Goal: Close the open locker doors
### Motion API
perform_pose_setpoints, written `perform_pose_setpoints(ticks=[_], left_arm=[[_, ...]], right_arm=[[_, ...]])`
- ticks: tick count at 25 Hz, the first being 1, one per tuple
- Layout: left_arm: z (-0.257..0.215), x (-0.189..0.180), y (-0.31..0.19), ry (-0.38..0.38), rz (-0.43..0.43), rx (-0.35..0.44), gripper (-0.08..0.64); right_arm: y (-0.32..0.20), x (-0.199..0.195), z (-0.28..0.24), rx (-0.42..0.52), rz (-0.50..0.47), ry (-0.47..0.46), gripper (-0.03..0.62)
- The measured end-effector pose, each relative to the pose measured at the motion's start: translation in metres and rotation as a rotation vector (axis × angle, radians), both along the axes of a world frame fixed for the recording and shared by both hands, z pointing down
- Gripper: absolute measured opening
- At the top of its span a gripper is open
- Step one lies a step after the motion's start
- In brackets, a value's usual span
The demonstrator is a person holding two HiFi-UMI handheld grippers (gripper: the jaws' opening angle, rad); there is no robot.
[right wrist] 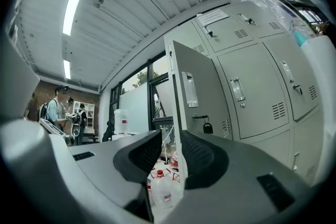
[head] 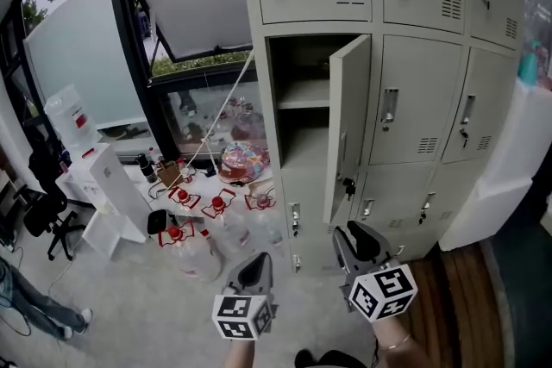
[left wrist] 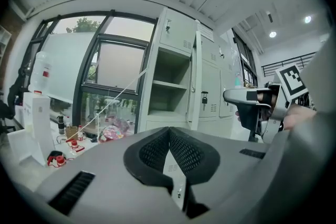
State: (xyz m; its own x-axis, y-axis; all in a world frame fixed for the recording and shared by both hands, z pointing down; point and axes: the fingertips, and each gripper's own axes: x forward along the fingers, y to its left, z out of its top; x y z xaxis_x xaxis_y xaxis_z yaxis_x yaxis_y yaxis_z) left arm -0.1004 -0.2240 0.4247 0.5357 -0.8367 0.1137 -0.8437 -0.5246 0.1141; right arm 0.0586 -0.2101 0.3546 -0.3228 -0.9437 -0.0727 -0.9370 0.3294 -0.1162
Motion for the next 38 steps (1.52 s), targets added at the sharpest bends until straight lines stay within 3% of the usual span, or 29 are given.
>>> perform_pose_setpoints(ticks=[19, 38], left_arm=[[-0.001, 0.001, -0.072, -0.002, -0.068, 0.005, 0.02], [0.004, -0.011, -0.102, -0.005, -0.167, -0.005, 0.02]], right_arm=[[-0.094, 0.01, 0.005, -0.043, 0.008, 0.099, 0.106], [-0.145, -0.021, 0.014, -0.031, -0.106, 0.181, 0.098]])
